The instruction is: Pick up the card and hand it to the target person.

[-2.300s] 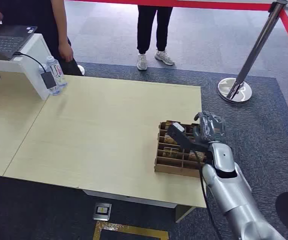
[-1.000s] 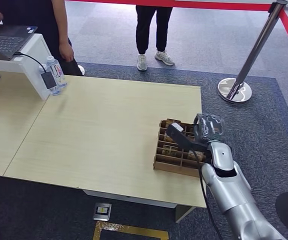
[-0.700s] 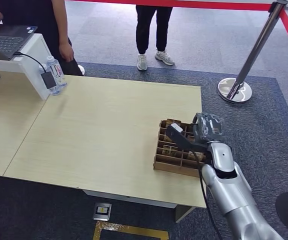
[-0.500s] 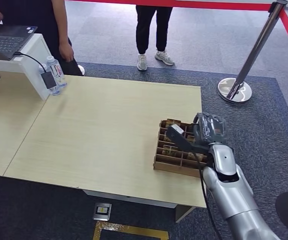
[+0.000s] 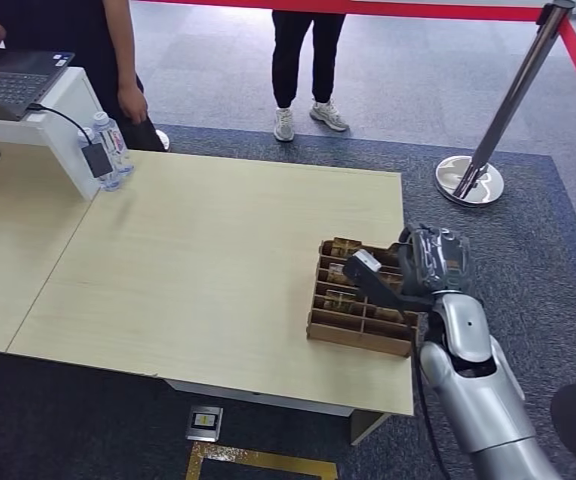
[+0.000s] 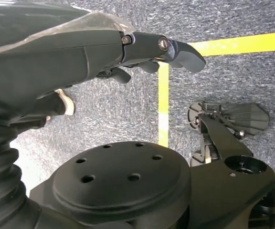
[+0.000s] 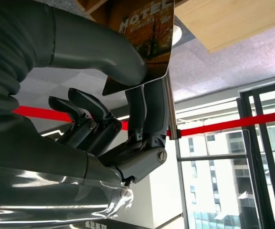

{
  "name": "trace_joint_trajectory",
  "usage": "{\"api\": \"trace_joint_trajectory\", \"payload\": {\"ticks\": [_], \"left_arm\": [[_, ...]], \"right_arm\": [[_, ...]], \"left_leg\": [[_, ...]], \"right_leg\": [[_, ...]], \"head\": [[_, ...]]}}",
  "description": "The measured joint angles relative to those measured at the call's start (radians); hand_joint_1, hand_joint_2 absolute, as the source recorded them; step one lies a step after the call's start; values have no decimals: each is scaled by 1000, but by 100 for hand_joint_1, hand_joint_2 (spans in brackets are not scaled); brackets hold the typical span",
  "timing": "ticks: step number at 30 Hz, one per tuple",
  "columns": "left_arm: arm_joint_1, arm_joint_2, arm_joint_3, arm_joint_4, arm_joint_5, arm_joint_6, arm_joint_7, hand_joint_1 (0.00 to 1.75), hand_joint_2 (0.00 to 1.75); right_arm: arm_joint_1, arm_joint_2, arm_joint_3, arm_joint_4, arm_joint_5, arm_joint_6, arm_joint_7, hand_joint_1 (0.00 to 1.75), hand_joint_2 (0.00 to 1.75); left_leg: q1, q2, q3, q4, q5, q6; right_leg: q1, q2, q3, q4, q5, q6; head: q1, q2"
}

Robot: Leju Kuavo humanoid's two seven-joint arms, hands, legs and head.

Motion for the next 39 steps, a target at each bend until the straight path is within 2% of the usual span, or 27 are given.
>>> {"api": "trace_joint_trajectory", "payload": {"ticks": [19, 26, 30, 39], "left_arm": [[0, -1, 4, 0, -3, 6, -22, 0, 175], [-2, -3, 4, 0, -7, 7, -23, 0, 175], [-4, -6, 4, 0, -10, 10, -23, 0, 175], [-9, -9, 0, 0, -35, 7, -12, 0, 175]], "right_arm": [[63, -92, 21, -362, -28, -21, -23, 175, 175], [56, -99, 51, -413, -34, -49, -56, 175, 175], [5, -72, 77, -389, -60, -42, -68, 175, 175], [-157, 63, 130, -197, -108, -26, -84, 175, 175]], "left_leg": [[0, 0, 0, 0, 0, 0], [0, 0, 0, 0, 0, 0], [0, 0, 0, 0, 0, 0], [0, 1, 0, 0, 1, -1]], "right_leg": [[0, 0, 0, 0, 0, 0], [0, 0, 0, 0, 0, 0], [0, 0, 0, 1, 0, 0], [0, 0, 0, 1, 0, 0]], "head": [[0, 0], [0, 0], [0, 0], [0, 0]]}}
